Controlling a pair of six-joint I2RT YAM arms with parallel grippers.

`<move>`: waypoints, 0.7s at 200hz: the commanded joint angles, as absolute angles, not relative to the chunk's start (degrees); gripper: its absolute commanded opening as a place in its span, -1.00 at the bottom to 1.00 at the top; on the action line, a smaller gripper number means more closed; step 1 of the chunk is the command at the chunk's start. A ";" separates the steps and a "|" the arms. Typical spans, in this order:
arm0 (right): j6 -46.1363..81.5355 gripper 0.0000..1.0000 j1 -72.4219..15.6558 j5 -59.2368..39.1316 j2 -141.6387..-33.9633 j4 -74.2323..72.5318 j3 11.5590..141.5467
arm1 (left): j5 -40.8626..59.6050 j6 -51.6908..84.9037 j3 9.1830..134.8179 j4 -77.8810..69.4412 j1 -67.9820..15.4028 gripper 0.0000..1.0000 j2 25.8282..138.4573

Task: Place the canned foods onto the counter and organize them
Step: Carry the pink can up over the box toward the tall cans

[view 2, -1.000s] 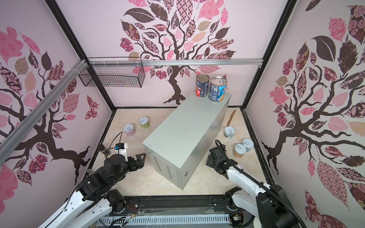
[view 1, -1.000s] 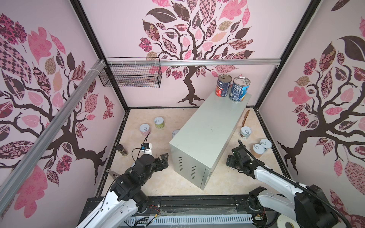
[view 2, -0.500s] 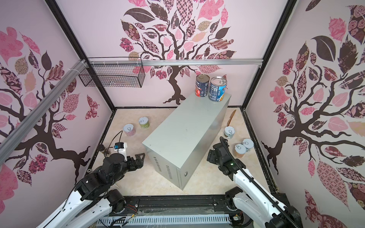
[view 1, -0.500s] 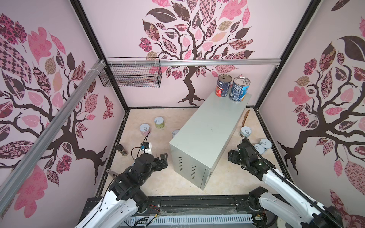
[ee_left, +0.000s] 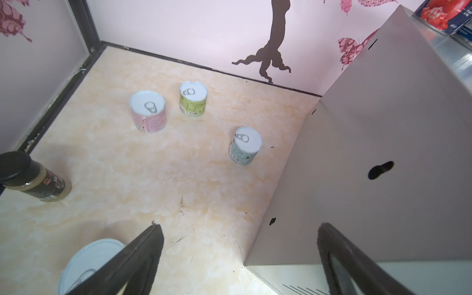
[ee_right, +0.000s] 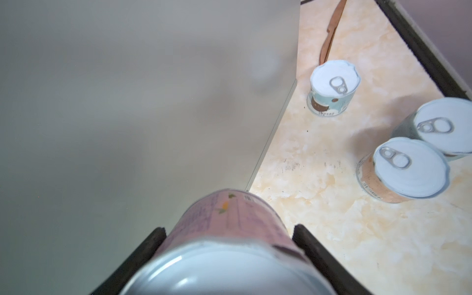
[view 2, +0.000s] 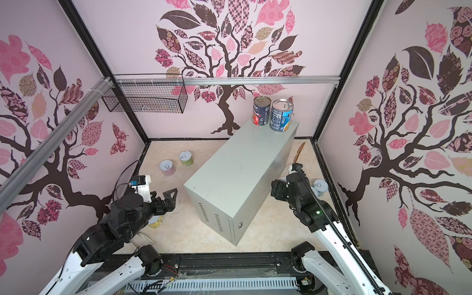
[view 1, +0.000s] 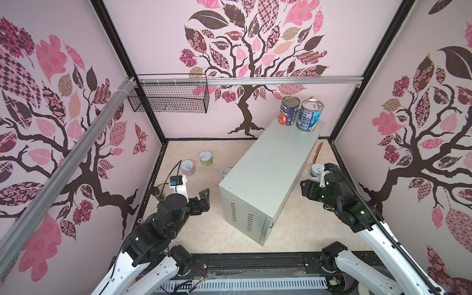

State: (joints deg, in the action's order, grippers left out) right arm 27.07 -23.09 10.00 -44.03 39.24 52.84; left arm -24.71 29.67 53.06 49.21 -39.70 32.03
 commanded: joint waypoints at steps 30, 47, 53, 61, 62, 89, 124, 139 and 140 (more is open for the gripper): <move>20.77 0.27 -23.25 9.38 -44.99 46.32 69.04 | -26.03 24.73 60.07 51.53 -39.83 0.96 33.96; 19.34 0.27 -23.27 9.43 -46.57 48.24 74.10 | -25.91 23.83 61.64 51.67 -39.83 0.96 34.69; 18.94 0.27 -23.29 9.44 -47.16 48.87 75.76 | -25.80 23.53 62.07 51.73 -39.82 0.96 34.94; 18.35 0.27 -23.29 9.48 -48.14 49.79 78.12 | -25.67 23.14 62.57 51.78 -39.81 0.96 35.24; 18.32 0.27 -23.29 9.49 -48.33 49.94 78.48 | -25.67 23.13 62.62 51.77 -39.81 0.96 35.24; 16.03 0.27 -23.27 8.66 -53.35 52.72 85.81 | -25.16 22.09 63.76 51.25 -39.81 0.96 36.05; 13.98 0.26 -23.29 6.76 -60.16 54.95 95.16 | -24.70 20.52 65.01 50.78 -39.84 0.96 37.30; 12.85 0.26 -23.29 5.91 -63.76 56.88 100.16 | -24.87 19.75 65.57 50.54 -39.81 0.96 37.85; 12.75 0.26 -23.29 5.90 -64.09 57.05 100.53 | -24.87 19.67 65.68 50.50 -39.81 0.96 37.91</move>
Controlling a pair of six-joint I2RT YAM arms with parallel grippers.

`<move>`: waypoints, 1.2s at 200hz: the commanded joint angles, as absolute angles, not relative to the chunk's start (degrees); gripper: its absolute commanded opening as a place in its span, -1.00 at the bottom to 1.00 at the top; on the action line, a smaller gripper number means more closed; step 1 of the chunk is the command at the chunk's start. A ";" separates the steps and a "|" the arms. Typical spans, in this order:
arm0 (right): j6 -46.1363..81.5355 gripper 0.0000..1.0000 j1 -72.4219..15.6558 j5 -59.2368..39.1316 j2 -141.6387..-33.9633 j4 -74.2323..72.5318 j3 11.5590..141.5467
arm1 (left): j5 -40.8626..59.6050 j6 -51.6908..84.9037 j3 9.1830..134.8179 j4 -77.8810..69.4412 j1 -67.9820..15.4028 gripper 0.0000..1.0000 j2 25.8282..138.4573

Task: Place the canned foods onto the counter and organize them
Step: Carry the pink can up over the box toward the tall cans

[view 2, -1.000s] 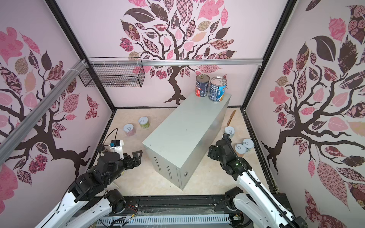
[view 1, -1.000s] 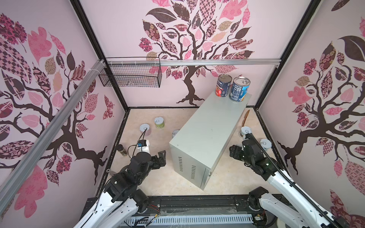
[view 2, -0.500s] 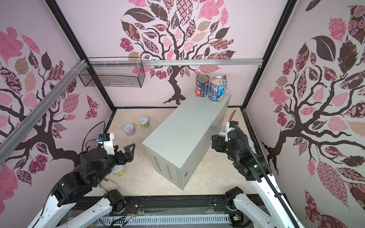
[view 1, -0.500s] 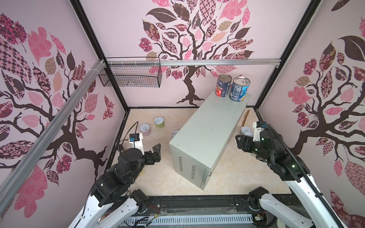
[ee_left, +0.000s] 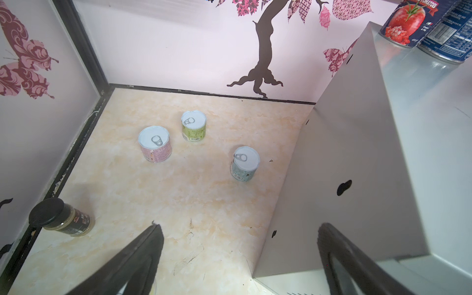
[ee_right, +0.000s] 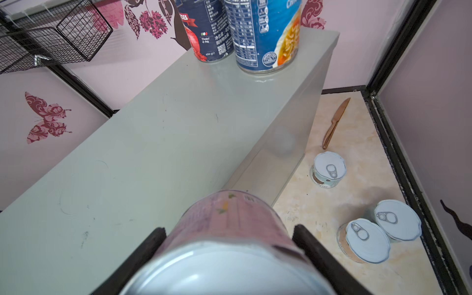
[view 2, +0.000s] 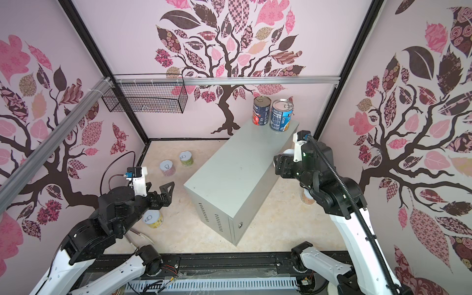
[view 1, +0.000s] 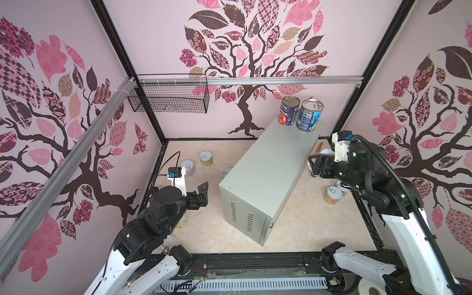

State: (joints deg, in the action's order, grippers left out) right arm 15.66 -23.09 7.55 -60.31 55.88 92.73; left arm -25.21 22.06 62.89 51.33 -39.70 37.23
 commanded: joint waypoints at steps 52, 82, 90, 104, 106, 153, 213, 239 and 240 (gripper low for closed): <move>10.22 0.27 -23.27 6.77 -74.93 60.91 113.89 | -24.94 17.55 66.04 49.26 -39.82 0.96 39.46; 9.57 0.27 -23.29 9.25 -80.13 61.94 118.18 | -25.24 16.62 65.31 48.83 -39.73 0.96 39.64; 9.80 0.27 -23.29 9.86 -81.36 61.94 119.16 | -25.35 16.40 64.80 48.62 -39.73 0.96 39.55; 9.83 0.27 -23.29 10.41 -83.60 62.13 121.24 | -25.71 16.18 63.78 48.24 -39.73 0.96 39.47; 9.82 0.27 -23.23 10.60 -83.85 62.09 121.61 | -25.70 16.17 63.67 48.14 -39.73 0.96 39.53; 9.28 0.31 -23.29 13.71 -90.43 62.60 126.88 | -24.18 16.55 61.24 46.76 -38.82 0.96 40.10; 8.87 0.35 -22.90 18.86 -96.33 63.33 133.02 | -19.80 16.61 59.36 45.44 -34.46 0.96 40.42; 9.05 0.36 -22.07 19.20 -97.18 63.10 133.49 | -19.64 16.88 58.66 44.98 -34.46 0.96 40.56; 9.05 0.36 -22.02 19.22 -97.20 63.10 133.45 | -19.62 16.88 58.64 44.99 -34.45 0.96 40.58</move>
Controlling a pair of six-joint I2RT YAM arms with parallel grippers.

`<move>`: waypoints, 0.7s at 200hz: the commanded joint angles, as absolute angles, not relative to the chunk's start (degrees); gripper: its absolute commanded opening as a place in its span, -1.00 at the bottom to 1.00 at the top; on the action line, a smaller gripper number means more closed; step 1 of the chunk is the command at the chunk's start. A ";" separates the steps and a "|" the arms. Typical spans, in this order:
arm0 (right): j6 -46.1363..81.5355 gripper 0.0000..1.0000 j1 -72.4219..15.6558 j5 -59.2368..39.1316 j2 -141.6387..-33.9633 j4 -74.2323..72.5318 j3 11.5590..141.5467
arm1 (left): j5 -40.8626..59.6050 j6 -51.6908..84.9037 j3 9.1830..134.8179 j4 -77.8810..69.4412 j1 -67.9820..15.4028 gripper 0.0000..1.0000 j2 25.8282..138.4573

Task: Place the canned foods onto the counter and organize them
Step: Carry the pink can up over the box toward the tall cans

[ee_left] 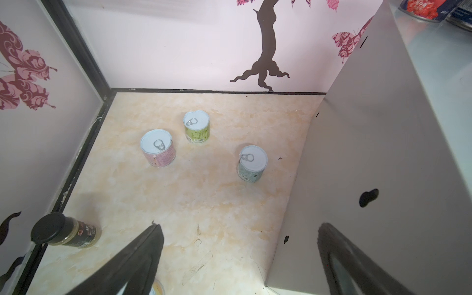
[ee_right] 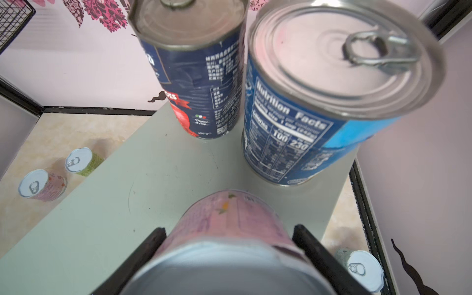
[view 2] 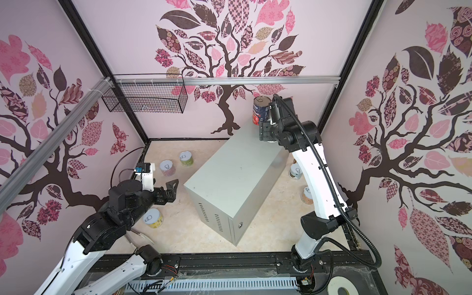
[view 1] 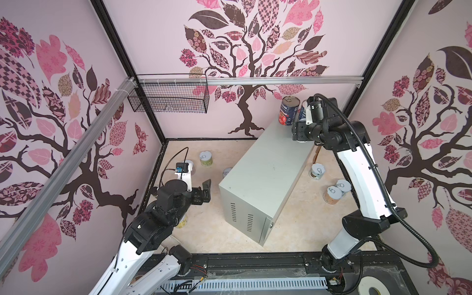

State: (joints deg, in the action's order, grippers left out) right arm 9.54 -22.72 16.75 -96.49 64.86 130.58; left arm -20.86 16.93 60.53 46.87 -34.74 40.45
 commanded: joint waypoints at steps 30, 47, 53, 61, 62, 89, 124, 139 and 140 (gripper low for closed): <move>9.10 0.40 -21.67 19.00 -97.38 62.93 132.83 | -19.49 16.97 58.35 44.56 -34.49 0.96 41.00; 9.14 0.44 -21.36 18.51 -97.43 62.60 132.15 | -19.31 17.06 58.43 44.48 -34.52 0.96 41.33; 9.16 0.45 -21.17 18.06 -97.38 62.34 131.68 | -19.25 17.15 58.38 44.47 -34.47 0.96 41.44; 9.23 0.46 -21.11 17.95 -97.31 61.87 130.92 | -19.24 17.14 58.37 44.47 -34.46 0.96 41.58; 9.23 0.46 -21.10 17.94 -97.35 61.83 130.81 | -19.24 17.14 58.36 44.47 -34.45 0.96 41.57; 9.56 0.48 -20.98 17.53 -96.53 59.43 126.98 | -18.87 17.49 58.36 44.29 -34.47 0.96 41.83; 9.67 0.54 -20.74 17.10 -96.23 57.84 124.89 | -18.71 17.76 58.21 44.46 -34.46 0.96 41.88; 9.49 0.60 -20.65 16.71 -96.49 57.70 124.89 | -18.81 17.84 58.19 44.48 -34.48 0.96 42.01; 9.49 0.60 -20.65 16.71 -96.50 57.68 124.89 | -18.81 17.84 58.23 44.48 -34.46 0.96 42.01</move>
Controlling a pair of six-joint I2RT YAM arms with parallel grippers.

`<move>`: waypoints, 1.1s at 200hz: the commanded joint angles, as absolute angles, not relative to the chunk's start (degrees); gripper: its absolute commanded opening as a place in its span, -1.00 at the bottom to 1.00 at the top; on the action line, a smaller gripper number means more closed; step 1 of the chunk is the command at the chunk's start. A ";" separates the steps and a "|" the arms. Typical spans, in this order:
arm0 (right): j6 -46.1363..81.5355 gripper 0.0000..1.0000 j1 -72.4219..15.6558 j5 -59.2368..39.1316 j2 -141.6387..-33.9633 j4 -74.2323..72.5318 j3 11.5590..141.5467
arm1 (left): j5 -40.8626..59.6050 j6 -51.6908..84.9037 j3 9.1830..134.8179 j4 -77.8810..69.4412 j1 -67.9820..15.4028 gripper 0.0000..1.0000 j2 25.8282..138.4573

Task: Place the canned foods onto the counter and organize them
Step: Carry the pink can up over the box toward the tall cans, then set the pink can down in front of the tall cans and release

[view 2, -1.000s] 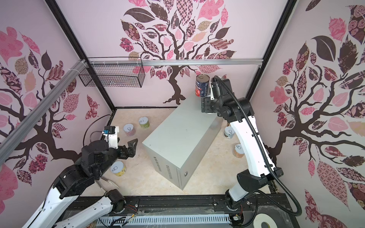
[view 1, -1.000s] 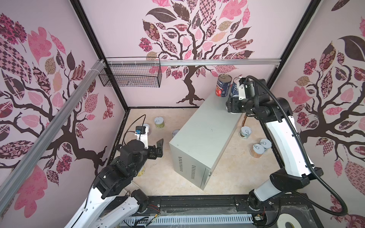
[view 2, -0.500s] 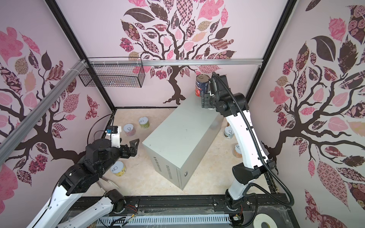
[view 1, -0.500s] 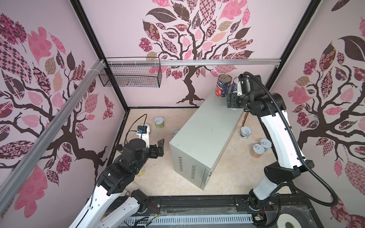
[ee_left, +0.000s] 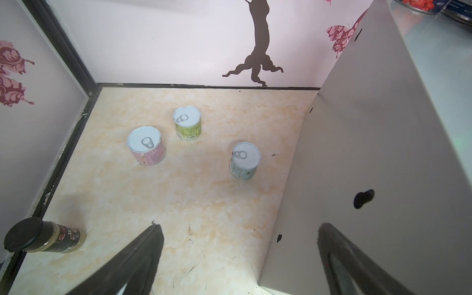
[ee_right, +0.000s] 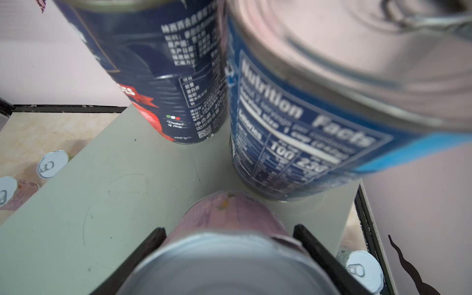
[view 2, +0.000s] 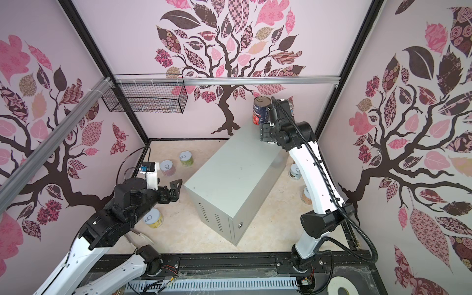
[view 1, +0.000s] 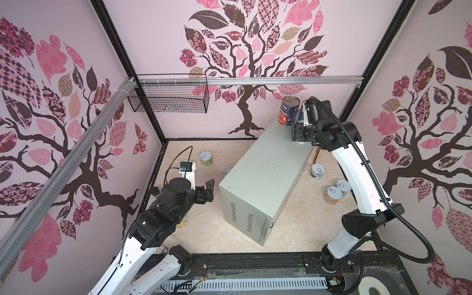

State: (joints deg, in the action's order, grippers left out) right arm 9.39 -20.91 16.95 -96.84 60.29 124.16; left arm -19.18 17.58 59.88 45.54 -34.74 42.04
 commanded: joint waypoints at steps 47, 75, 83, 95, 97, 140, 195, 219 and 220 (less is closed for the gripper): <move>8.53 0.79 -20.70 17.20 -96.19 56.71 123.25 | -18.68 17.85 58.68 44.67 -34.47 0.96 42.40; 8.44 0.84 -20.66 17.21 -95.72 56.27 123.43 | -18.81 17.67 59.08 44.80 -34.46 0.96 42.59; 8.36 0.85 -20.63 17.27 -95.58 56.28 123.63 | -18.76 17.67 59.15 44.87 -34.46 0.96 42.71; 8.20 0.89 -20.65 17.19 -95.24 56.16 124.03 | -18.85 17.58 59.35 45.00 -34.45 0.96 42.88; 8.14 0.90 -20.65 17.15 -95.15 56.12 124.17 | -18.89 17.58 59.40 45.00 -34.50 0.96 42.89; 7.81 1.00 -20.65 15.93 -92.06 54.87 124.26 | -21.98 17.16 60.39 45.02 -34.45 0.96 42.38; 8.27 0.97 -20.65 14.17 -83.87 52.10 120.05 | -22.93 17.15 62.97 46.21 -34.37 0.96 42.19; 9.01 0.72 -20.65 14.16 -78.91 49.95 114.15 | -23.90 16.83 63.60 46.56 -34.37 0.96 41.68; 9.07 0.70 -20.61 14.16 -78.66 49.85 113.85 | -23.90 16.81 63.66 46.53 -34.37 0.96 41.67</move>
State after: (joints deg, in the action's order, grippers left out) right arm 8.73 -20.86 14.66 -83.72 52.31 118.02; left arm -22.35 17.67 60.60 46.09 -34.63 42.63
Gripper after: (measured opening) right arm 0.905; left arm 0.981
